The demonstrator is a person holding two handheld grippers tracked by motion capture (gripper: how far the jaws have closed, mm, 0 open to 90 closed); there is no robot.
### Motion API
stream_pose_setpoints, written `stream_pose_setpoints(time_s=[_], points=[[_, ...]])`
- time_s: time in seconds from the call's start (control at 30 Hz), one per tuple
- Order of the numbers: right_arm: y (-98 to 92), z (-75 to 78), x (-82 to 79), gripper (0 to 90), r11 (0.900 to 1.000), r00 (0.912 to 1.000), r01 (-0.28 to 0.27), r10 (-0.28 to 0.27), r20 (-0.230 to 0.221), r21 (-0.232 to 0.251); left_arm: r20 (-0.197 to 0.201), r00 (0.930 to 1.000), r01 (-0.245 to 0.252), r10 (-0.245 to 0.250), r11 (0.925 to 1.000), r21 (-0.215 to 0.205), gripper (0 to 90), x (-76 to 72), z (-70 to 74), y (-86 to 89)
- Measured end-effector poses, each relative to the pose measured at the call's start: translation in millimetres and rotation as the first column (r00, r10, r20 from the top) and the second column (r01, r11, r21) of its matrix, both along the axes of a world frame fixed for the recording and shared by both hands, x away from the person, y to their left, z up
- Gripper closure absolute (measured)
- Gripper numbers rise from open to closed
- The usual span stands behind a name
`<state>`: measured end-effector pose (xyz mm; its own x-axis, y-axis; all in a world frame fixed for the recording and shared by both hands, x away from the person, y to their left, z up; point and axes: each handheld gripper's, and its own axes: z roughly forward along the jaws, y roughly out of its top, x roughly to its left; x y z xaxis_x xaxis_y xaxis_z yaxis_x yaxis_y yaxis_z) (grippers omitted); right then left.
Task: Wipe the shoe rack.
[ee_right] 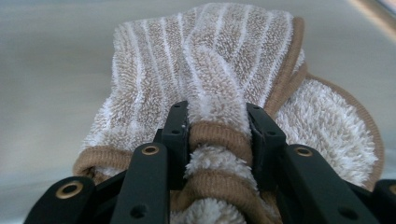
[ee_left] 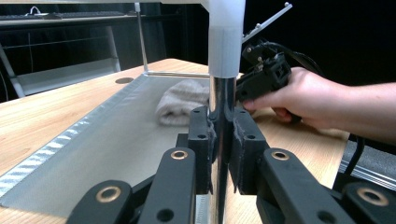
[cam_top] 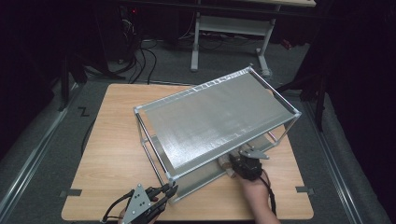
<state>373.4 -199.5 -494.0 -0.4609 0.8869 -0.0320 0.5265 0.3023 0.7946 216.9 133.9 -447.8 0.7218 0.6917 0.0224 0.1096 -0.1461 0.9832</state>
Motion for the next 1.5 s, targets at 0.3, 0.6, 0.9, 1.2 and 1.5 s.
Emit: stream_pose_setpoints(time_s=[0.3,0.6,0.9,1.2,1.5], points=[[59.7,-0.9,-34.6,64.2,0.991,0.9912,-0.130,0.130,-0.021,0.013,0.003,1.0000,-0.001,0.001,1.0000,0.002,80.0,0.0,-0.2,-0.1],[98.2,-3.7,-59.2,63.0,0.969,0.9702,-0.238,0.240,-0.032,0.067,0.005,1.0000,-0.001,0.001,1.0000,0.002,80.0,0.0,-0.3,-0.2],[118.1,-4.4,-74.0,63.1,0.952,0.9537,-0.299,0.300,-0.014,0.072,0.007,1.0000,-0.004,0.004,1.0000,0.003,80.0,-0.2,-0.4,-0.5],[121.1,-6.2,-75.2,63.8,0.957,0.9576,-0.287,0.288,-0.004,0.049,0.008,1.0000,-0.004,0.004,1.0000,0.006,79.9,-0.3,-0.2,-0.4],[102.6,-6.8,-58.9,63.7,0.967,0.9667,-0.256,0.256,0.006,0.014,0.009,1.0000,-0.003,0.003,1.0000,0.006,79.9,-0.4,-0.1,-0.4]])
